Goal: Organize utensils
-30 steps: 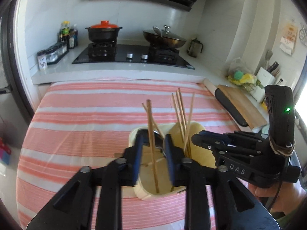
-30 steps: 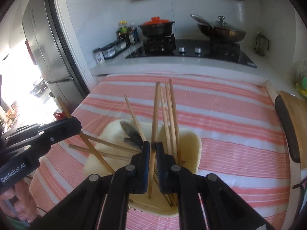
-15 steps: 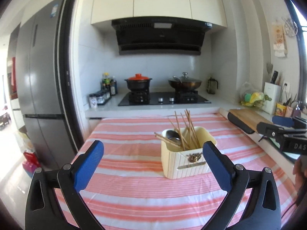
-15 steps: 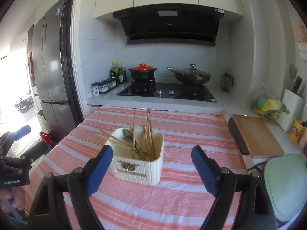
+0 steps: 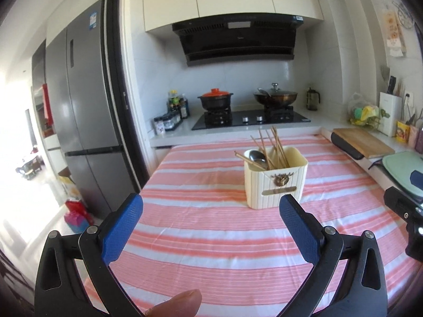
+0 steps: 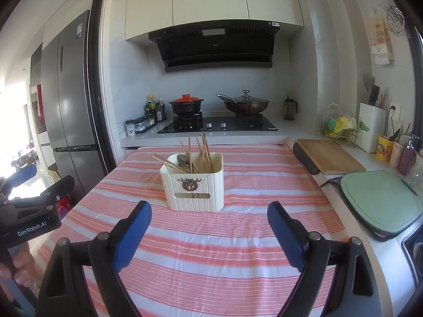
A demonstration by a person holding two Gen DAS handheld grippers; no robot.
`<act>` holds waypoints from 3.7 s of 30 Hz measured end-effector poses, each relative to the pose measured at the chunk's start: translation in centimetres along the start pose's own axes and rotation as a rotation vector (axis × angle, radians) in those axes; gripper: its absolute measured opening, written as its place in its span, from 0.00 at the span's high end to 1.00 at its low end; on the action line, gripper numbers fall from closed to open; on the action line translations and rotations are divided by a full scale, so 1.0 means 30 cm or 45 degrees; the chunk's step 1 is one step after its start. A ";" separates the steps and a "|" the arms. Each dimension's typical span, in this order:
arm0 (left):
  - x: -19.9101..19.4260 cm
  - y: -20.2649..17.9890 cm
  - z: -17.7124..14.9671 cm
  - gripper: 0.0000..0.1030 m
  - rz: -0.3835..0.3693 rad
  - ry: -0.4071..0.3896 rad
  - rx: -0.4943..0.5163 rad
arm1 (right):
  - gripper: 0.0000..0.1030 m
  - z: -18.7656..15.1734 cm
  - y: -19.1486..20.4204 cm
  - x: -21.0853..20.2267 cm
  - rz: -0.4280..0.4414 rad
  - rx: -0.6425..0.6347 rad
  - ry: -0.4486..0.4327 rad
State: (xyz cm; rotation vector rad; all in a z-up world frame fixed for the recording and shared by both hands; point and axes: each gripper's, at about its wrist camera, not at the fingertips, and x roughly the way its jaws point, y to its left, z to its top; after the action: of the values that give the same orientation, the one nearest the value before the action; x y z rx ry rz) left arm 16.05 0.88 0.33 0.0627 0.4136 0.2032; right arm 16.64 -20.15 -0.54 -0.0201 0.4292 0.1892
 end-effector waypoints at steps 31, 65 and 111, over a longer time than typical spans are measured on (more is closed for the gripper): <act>-0.027 0.039 -0.015 0.00 -0.142 0.180 -0.053 | 0.00 0.010 0.112 -0.129 0.058 -0.055 0.011; -0.050 0.030 -0.015 0.00 -0.157 0.175 -0.034 | 0.00 0.012 0.132 -0.131 0.086 -0.061 0.056; -0.057 0.016 -0.006 0.00 -0.166 0.176 -0.025 | 0.00 0.021 0.110 -0.135 0.077 -0.072 0.054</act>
State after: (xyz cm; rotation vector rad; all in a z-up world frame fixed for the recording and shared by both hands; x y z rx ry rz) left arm 14.34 1.00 0.88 0.0020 0.5514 0.0830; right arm 12.67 -17.60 1.78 -0.0669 0.4668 0.2605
